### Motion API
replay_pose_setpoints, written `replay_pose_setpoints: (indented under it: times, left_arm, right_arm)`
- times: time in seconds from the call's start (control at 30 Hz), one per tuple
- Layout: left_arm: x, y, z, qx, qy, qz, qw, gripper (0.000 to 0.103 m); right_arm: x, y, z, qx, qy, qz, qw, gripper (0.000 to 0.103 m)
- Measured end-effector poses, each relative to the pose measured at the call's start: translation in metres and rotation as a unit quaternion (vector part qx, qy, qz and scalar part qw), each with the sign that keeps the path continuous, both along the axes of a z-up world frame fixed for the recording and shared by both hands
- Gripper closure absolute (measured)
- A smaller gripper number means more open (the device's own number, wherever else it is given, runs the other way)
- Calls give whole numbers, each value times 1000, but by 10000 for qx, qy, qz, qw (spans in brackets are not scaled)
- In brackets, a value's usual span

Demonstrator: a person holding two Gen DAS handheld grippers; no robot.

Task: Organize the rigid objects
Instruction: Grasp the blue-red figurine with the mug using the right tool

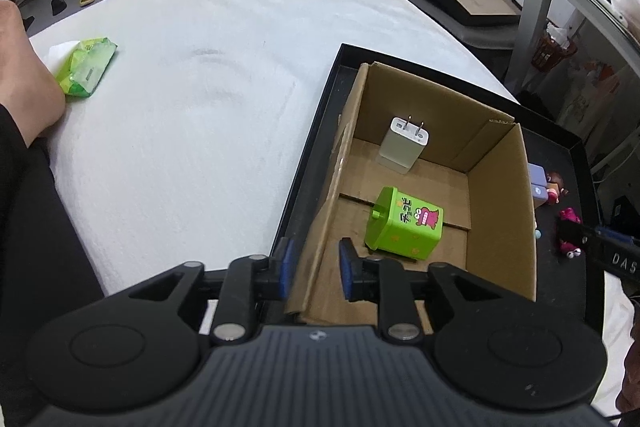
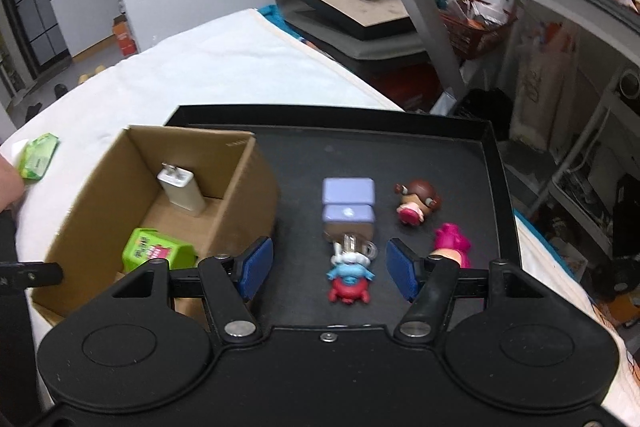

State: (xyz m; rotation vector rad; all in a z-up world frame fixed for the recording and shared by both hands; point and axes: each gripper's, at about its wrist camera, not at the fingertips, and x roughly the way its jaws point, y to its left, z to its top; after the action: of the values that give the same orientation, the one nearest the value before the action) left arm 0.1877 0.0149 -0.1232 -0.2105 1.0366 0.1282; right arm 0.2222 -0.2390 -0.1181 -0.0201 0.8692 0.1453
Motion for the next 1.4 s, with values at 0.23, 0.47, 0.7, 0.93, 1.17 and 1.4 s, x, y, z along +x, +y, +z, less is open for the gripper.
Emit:
replay_pose_setpoints:
  times: [0.23, 0.47, 0.7, 0.93, 1.17, 1.4]
  left_arm:
    - [6, -12, 2, 135, 27, -117, 9998, 52]
    - [7, -20, -4, 255, 72, -239, 9994, 48]
    - [8, -16, -7, 245, 151, -131, 9995, 48]
    - [6, -14, -9, 201, 188, -104, 9996, 48]
    - [7, -13, -8, 117, 188, -103, 9997, 48]
    - [4, -11, -7, 72, 185, -86, 9998, 48]
  right_arm:
    - [1, -13, -21, 3, 248, -122, 9996, 40]
    - [12, -17, -44, -5, 443, -165, 9989, 40]
    - [27, -5, -61, 57, 588, -115, 9982, 40]
    - [33, 10, -73, -174, 608, -38, 9980, 58]
    - [21, 11, -62, -262, 538, 297, 9978, 70]
    - [11, 10, -39, -149, 364, 289, 9988, 70]
